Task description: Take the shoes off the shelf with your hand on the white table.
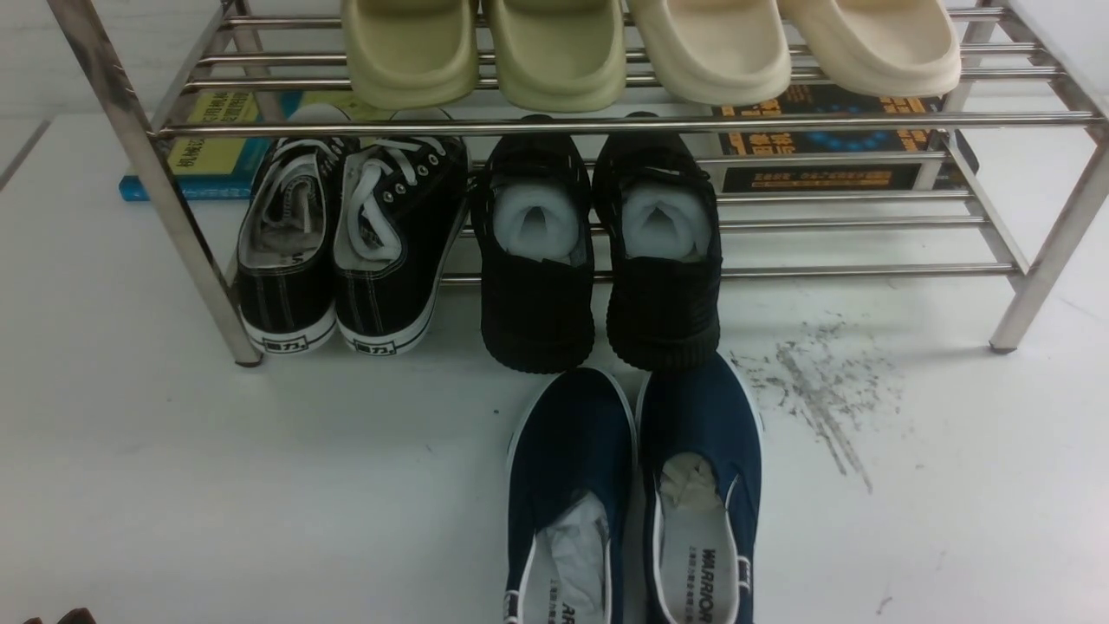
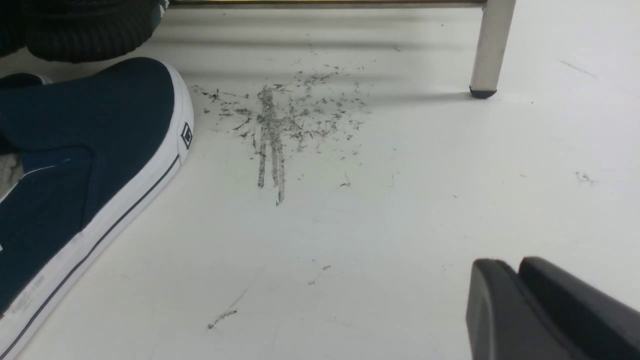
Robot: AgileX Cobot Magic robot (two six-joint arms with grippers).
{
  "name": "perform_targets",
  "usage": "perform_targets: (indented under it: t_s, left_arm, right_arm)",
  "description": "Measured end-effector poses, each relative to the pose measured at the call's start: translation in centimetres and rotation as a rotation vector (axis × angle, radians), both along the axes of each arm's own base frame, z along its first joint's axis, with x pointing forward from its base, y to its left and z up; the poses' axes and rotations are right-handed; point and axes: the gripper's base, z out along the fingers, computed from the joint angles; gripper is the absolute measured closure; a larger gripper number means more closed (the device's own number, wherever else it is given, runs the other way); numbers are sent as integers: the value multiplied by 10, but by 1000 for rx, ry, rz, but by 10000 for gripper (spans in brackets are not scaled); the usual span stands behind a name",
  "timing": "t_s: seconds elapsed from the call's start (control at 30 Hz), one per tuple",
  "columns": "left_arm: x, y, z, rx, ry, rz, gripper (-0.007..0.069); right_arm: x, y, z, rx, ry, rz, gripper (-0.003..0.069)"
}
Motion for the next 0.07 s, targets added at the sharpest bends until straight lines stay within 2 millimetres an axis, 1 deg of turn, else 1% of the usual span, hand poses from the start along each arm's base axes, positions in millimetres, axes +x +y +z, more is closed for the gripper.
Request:
perform_targets:
  t_s: [0.07]
  left_arm:
    - [0,0,0,0,0,0,382]
  right_arm:
    - [0,0,0,0,0,0,574]
